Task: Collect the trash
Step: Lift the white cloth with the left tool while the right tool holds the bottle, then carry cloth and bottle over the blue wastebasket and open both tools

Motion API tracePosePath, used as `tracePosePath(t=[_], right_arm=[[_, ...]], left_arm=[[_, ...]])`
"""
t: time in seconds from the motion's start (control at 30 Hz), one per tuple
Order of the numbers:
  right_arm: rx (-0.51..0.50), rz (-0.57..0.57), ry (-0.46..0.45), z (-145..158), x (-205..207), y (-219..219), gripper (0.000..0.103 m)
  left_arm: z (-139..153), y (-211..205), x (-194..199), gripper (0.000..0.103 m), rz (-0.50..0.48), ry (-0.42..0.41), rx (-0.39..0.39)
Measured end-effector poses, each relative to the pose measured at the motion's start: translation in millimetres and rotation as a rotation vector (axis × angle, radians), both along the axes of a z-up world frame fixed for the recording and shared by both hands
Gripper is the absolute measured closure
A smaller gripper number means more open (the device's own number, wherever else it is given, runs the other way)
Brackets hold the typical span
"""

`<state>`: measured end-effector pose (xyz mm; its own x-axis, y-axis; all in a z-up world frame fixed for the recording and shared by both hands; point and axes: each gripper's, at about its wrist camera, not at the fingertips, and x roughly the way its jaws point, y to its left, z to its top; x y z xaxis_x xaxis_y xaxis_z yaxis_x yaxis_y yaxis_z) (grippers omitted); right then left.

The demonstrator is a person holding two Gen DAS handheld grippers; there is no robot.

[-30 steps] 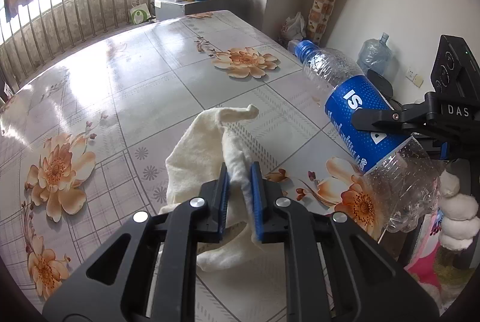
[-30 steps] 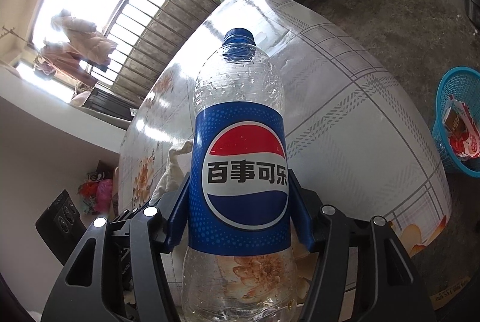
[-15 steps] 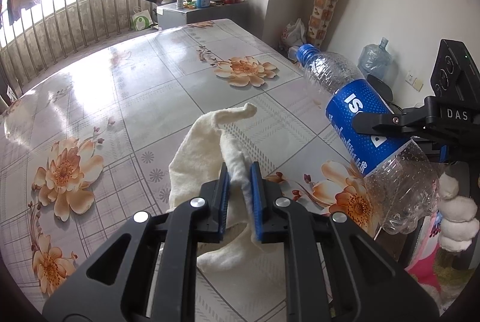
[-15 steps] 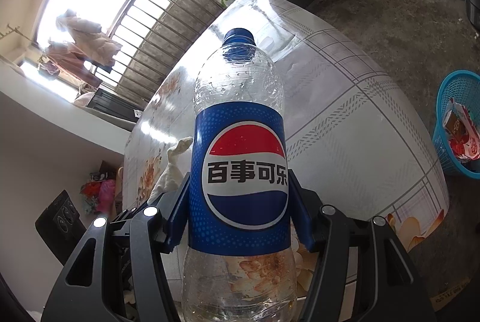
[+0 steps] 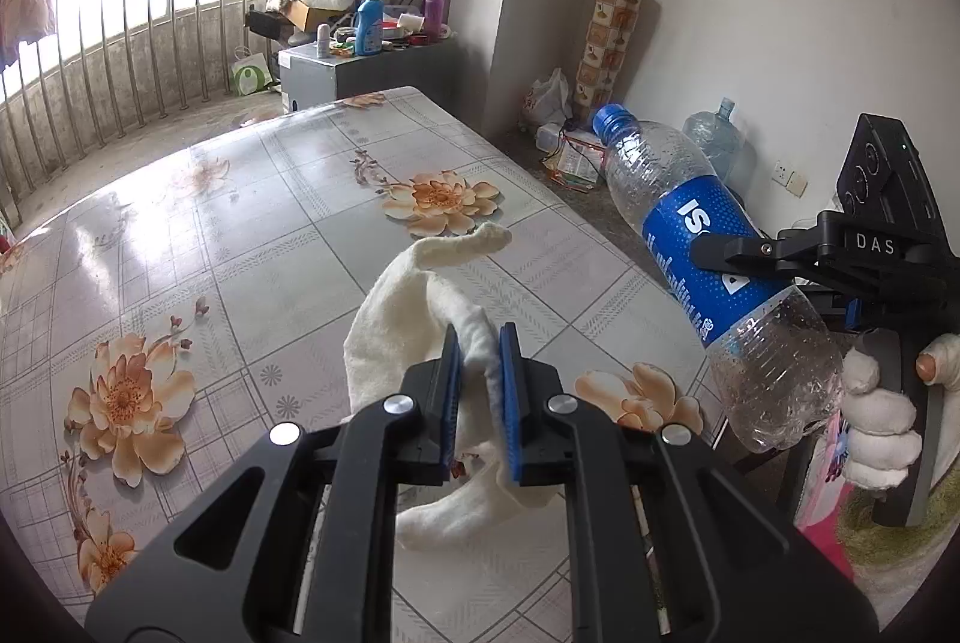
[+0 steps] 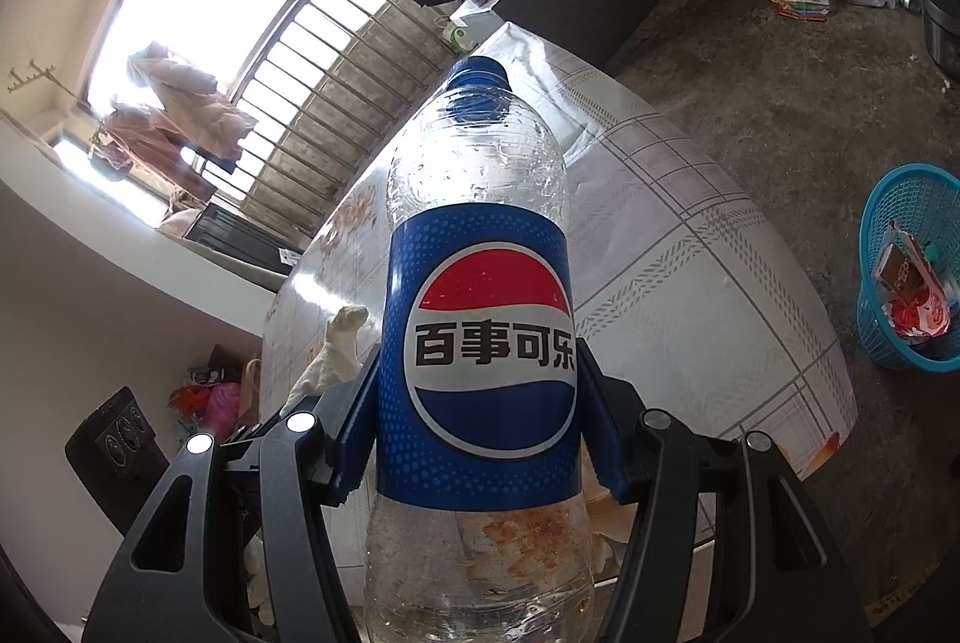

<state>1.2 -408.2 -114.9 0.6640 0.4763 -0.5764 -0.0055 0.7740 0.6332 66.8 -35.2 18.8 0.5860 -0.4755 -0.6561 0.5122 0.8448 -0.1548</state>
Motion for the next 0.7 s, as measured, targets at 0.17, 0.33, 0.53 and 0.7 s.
tracePosePath(t=[0.17,0.33,0.53,0.7], right_arm=[[0.013,-0.156,-0.077,19,-28,-54,0.045],[0.042,-0.349,-0.095,14,-63,-117,0.045],[0.085,-0.549,-0.042,-15,-95,-178,0.045],[0.145,-0.644,0.069,-62,-96,-215,0.045]], left_arm=[[30,-27,8,0.092,-0.101,-0.028,-0.048],[50,-79,15,0.092,-0.236,-0.018,-0.094],[50,-167,26,0.092,-0.412,0.057,-0.111],[15,-249,34,0.092,-0.521,0.185,-0.065]])
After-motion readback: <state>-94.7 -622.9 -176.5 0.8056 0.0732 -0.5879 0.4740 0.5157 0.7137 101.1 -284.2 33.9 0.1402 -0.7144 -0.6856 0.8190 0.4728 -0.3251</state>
